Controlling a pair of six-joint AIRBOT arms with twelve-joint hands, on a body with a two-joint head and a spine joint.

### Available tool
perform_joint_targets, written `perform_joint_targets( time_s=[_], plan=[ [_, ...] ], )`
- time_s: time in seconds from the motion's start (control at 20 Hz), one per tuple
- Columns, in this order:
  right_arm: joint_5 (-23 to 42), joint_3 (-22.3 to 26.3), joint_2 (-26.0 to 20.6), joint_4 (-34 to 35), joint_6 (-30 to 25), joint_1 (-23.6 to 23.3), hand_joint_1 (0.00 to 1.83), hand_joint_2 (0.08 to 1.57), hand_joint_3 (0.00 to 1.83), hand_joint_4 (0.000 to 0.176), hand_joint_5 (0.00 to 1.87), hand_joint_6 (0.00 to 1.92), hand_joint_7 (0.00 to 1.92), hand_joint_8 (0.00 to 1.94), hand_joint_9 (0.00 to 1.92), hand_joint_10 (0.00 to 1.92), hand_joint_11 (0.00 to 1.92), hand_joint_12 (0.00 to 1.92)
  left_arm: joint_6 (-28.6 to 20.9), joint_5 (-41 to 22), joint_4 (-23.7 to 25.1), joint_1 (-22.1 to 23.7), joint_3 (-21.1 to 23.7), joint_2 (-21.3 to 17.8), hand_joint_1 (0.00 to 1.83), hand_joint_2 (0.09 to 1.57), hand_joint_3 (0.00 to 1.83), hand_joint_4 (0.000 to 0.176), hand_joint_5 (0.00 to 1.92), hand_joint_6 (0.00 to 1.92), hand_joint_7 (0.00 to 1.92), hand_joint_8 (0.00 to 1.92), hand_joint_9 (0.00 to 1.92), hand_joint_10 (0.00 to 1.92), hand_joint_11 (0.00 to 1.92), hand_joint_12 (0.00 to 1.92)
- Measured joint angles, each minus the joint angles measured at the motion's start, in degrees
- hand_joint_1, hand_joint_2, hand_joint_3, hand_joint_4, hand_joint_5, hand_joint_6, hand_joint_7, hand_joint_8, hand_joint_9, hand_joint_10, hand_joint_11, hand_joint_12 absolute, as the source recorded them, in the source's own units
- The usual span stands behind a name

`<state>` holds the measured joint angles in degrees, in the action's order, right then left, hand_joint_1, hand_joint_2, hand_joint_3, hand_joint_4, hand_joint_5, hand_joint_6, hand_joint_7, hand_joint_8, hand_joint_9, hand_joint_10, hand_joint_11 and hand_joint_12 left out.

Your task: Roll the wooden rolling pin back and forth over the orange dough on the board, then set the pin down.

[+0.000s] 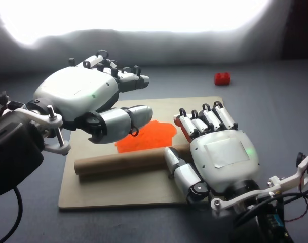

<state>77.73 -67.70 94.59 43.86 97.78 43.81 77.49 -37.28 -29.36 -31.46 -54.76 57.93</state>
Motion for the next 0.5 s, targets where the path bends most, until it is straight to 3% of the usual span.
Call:
perform_joint_targets(
  time_s=[0.5],
  plan=[
    [-0.02,0.0,-0.11,0.31,0.02,-0.31,0.0,1.51,0.0,0.0,0.23,0.53,0.5,0.0,0.16,0.74,0.0,1.27,-0.63,2.16,-0.15,1.84,0.55,-1.38,0.0,1.47,0.0,0.0,0.38,0.0,0.48,0.0,0.39,0.0,0.0,0.71]
  ],
)
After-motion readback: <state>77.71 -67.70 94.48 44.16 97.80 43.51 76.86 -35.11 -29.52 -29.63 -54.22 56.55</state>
